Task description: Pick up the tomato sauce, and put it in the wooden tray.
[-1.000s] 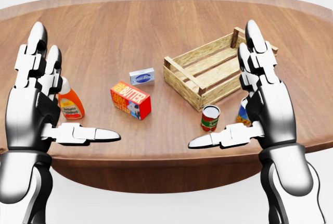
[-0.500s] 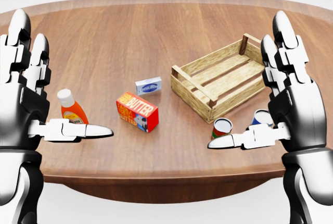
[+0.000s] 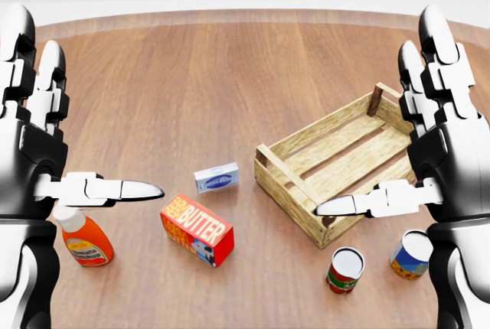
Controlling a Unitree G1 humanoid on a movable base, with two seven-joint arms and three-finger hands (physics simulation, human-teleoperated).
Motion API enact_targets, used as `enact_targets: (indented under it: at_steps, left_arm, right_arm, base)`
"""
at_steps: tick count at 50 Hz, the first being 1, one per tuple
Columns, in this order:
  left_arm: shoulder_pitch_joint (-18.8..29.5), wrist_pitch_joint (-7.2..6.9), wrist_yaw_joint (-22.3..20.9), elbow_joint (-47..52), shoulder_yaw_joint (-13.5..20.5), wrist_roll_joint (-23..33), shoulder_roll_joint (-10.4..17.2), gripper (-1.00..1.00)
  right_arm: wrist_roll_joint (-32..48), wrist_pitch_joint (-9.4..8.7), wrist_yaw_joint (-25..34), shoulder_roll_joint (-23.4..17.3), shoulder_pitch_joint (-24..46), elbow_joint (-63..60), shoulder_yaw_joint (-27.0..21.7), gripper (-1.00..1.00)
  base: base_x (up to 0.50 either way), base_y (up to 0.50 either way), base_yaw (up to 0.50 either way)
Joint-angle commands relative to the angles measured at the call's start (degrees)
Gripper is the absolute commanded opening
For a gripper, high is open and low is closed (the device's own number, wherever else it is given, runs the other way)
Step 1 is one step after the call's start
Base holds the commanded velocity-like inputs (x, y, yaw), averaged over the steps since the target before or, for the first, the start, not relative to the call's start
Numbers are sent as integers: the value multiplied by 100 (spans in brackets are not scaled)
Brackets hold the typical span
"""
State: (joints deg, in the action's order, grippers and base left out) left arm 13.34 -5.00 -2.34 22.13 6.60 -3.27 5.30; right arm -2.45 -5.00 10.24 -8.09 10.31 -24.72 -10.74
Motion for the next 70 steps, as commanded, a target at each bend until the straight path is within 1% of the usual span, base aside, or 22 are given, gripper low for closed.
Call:
enact_targets:
  at_steps: [1,15,20,32,38,53,58,64,70]
  left_arm:
    - [-7,0,3,59,11,-43,3,100]
    - [-19,0,-9,48,-4,-39,5,100]
    - [-19,0,-9,79,1,-41,4,100]
    - [-7,0,-11,36,-18,-34,-8,100]
    - [-15,0,-10,55,-23,-33,-10,100]
    - [-9,0,-6,116,12,-62,3,100]
    - [5,0,0,140,27,-83,17,100]
    - [7,0,3,138,45,-99,29,100]
    - [0,0,2,190,76,-124,45,100]
  right_arm:
    - [-44,0,-5,-15,12,-40,-40,100]
    - [-66,0,-32,-33,28,-51,-53,100]
    - [-90,0,-35,-45,49,-66,-63,100]
    - [-192,0,19,-54,19,-133,-68,100]
    - [-180,0,19,-30,21,-119,-81,100]
    - [-25,0,85,-22,-41,-81,14,100]
    - [-22,0,212,23,-128,-282,19,100]
    - [117,0,170,10,-117,-273,60,100]
    - [185,0,197,38,-155,-245,103,100]
  base:
    - [50,0,0]
    - [50,0,0]
    - [31,0,0]
    - [2,0,0]
    - [0,-48,0]
    - [0,-1,0]
    - [0,0,0]
    - [43,0,0]
    - [0,0,0]
